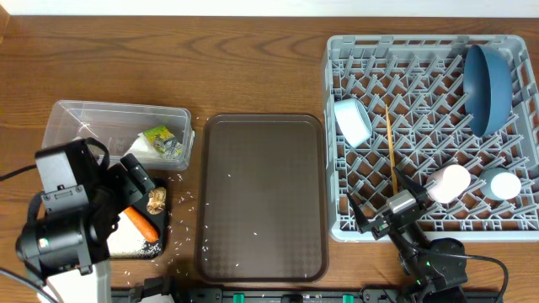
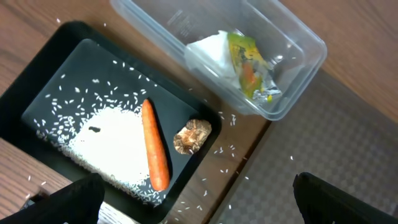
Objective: Sort waste into correct bins and load items into the dishwasher rack
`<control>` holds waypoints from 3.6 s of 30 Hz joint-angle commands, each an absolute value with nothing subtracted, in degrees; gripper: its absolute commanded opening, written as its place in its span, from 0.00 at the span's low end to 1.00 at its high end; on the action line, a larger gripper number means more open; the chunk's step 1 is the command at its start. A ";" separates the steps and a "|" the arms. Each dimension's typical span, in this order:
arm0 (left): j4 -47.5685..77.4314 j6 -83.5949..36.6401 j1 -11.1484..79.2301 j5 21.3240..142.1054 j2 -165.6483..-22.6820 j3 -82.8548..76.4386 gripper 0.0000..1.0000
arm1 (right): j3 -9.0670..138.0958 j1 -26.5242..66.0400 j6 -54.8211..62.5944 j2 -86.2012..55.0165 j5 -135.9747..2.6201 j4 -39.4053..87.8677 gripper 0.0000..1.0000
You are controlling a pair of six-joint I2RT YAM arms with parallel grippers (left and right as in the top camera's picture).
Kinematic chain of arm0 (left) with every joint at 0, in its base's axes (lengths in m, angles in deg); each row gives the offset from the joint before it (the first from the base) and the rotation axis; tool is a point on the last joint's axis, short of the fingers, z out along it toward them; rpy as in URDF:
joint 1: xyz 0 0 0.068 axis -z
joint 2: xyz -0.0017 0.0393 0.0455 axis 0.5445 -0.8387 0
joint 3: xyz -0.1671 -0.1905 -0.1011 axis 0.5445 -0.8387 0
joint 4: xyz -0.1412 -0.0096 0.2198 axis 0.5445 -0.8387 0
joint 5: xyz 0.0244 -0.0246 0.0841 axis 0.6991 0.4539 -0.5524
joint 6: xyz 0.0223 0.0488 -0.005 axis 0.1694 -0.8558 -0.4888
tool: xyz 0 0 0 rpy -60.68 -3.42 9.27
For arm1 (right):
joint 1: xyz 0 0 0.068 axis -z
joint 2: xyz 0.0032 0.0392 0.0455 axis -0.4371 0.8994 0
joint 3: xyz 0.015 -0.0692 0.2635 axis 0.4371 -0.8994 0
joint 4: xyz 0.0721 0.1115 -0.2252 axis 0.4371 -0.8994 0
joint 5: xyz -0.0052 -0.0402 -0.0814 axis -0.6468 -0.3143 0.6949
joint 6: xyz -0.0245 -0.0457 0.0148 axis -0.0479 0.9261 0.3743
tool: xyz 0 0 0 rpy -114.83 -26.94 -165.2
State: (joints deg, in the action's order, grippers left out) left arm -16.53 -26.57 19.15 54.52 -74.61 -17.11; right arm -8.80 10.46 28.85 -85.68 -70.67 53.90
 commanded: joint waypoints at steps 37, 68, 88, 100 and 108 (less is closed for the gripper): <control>29.72 -43.60 31.84 60.58 -22.64 -65.17 0.98 | -9.07 11.24 29.63 -86.05 -71.10 54.03 0.99; 45.80 -43.20 32.17 60.51 -22.62 -82.85 0.98 | -9.07 11.24 29.63 -86.05 -71.10 54.03 0.99; 45.80 -43.20 32.17 60.51 -22.75 -82.85 0.98 | -9.07 11.24 29.63 -86.05 -71.08 54.03 0.99; 45.80 -43.20 32.17 60.51 -22.75 -82.85 0.98 | -9.07 11.24 29.63 -86.05 -71.08 54.03 0.99; 45.80 -43.20 32.17 60.51 -22.75 -82.85 0.98 | -9.07 11.24 29.63 -86.05 -71.10 54.03 0.99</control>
State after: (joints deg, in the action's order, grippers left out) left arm 46.53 -43.07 31.95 60.12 -23.10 -81.24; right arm -8.80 10.46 28.85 -85.70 -70.67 53.90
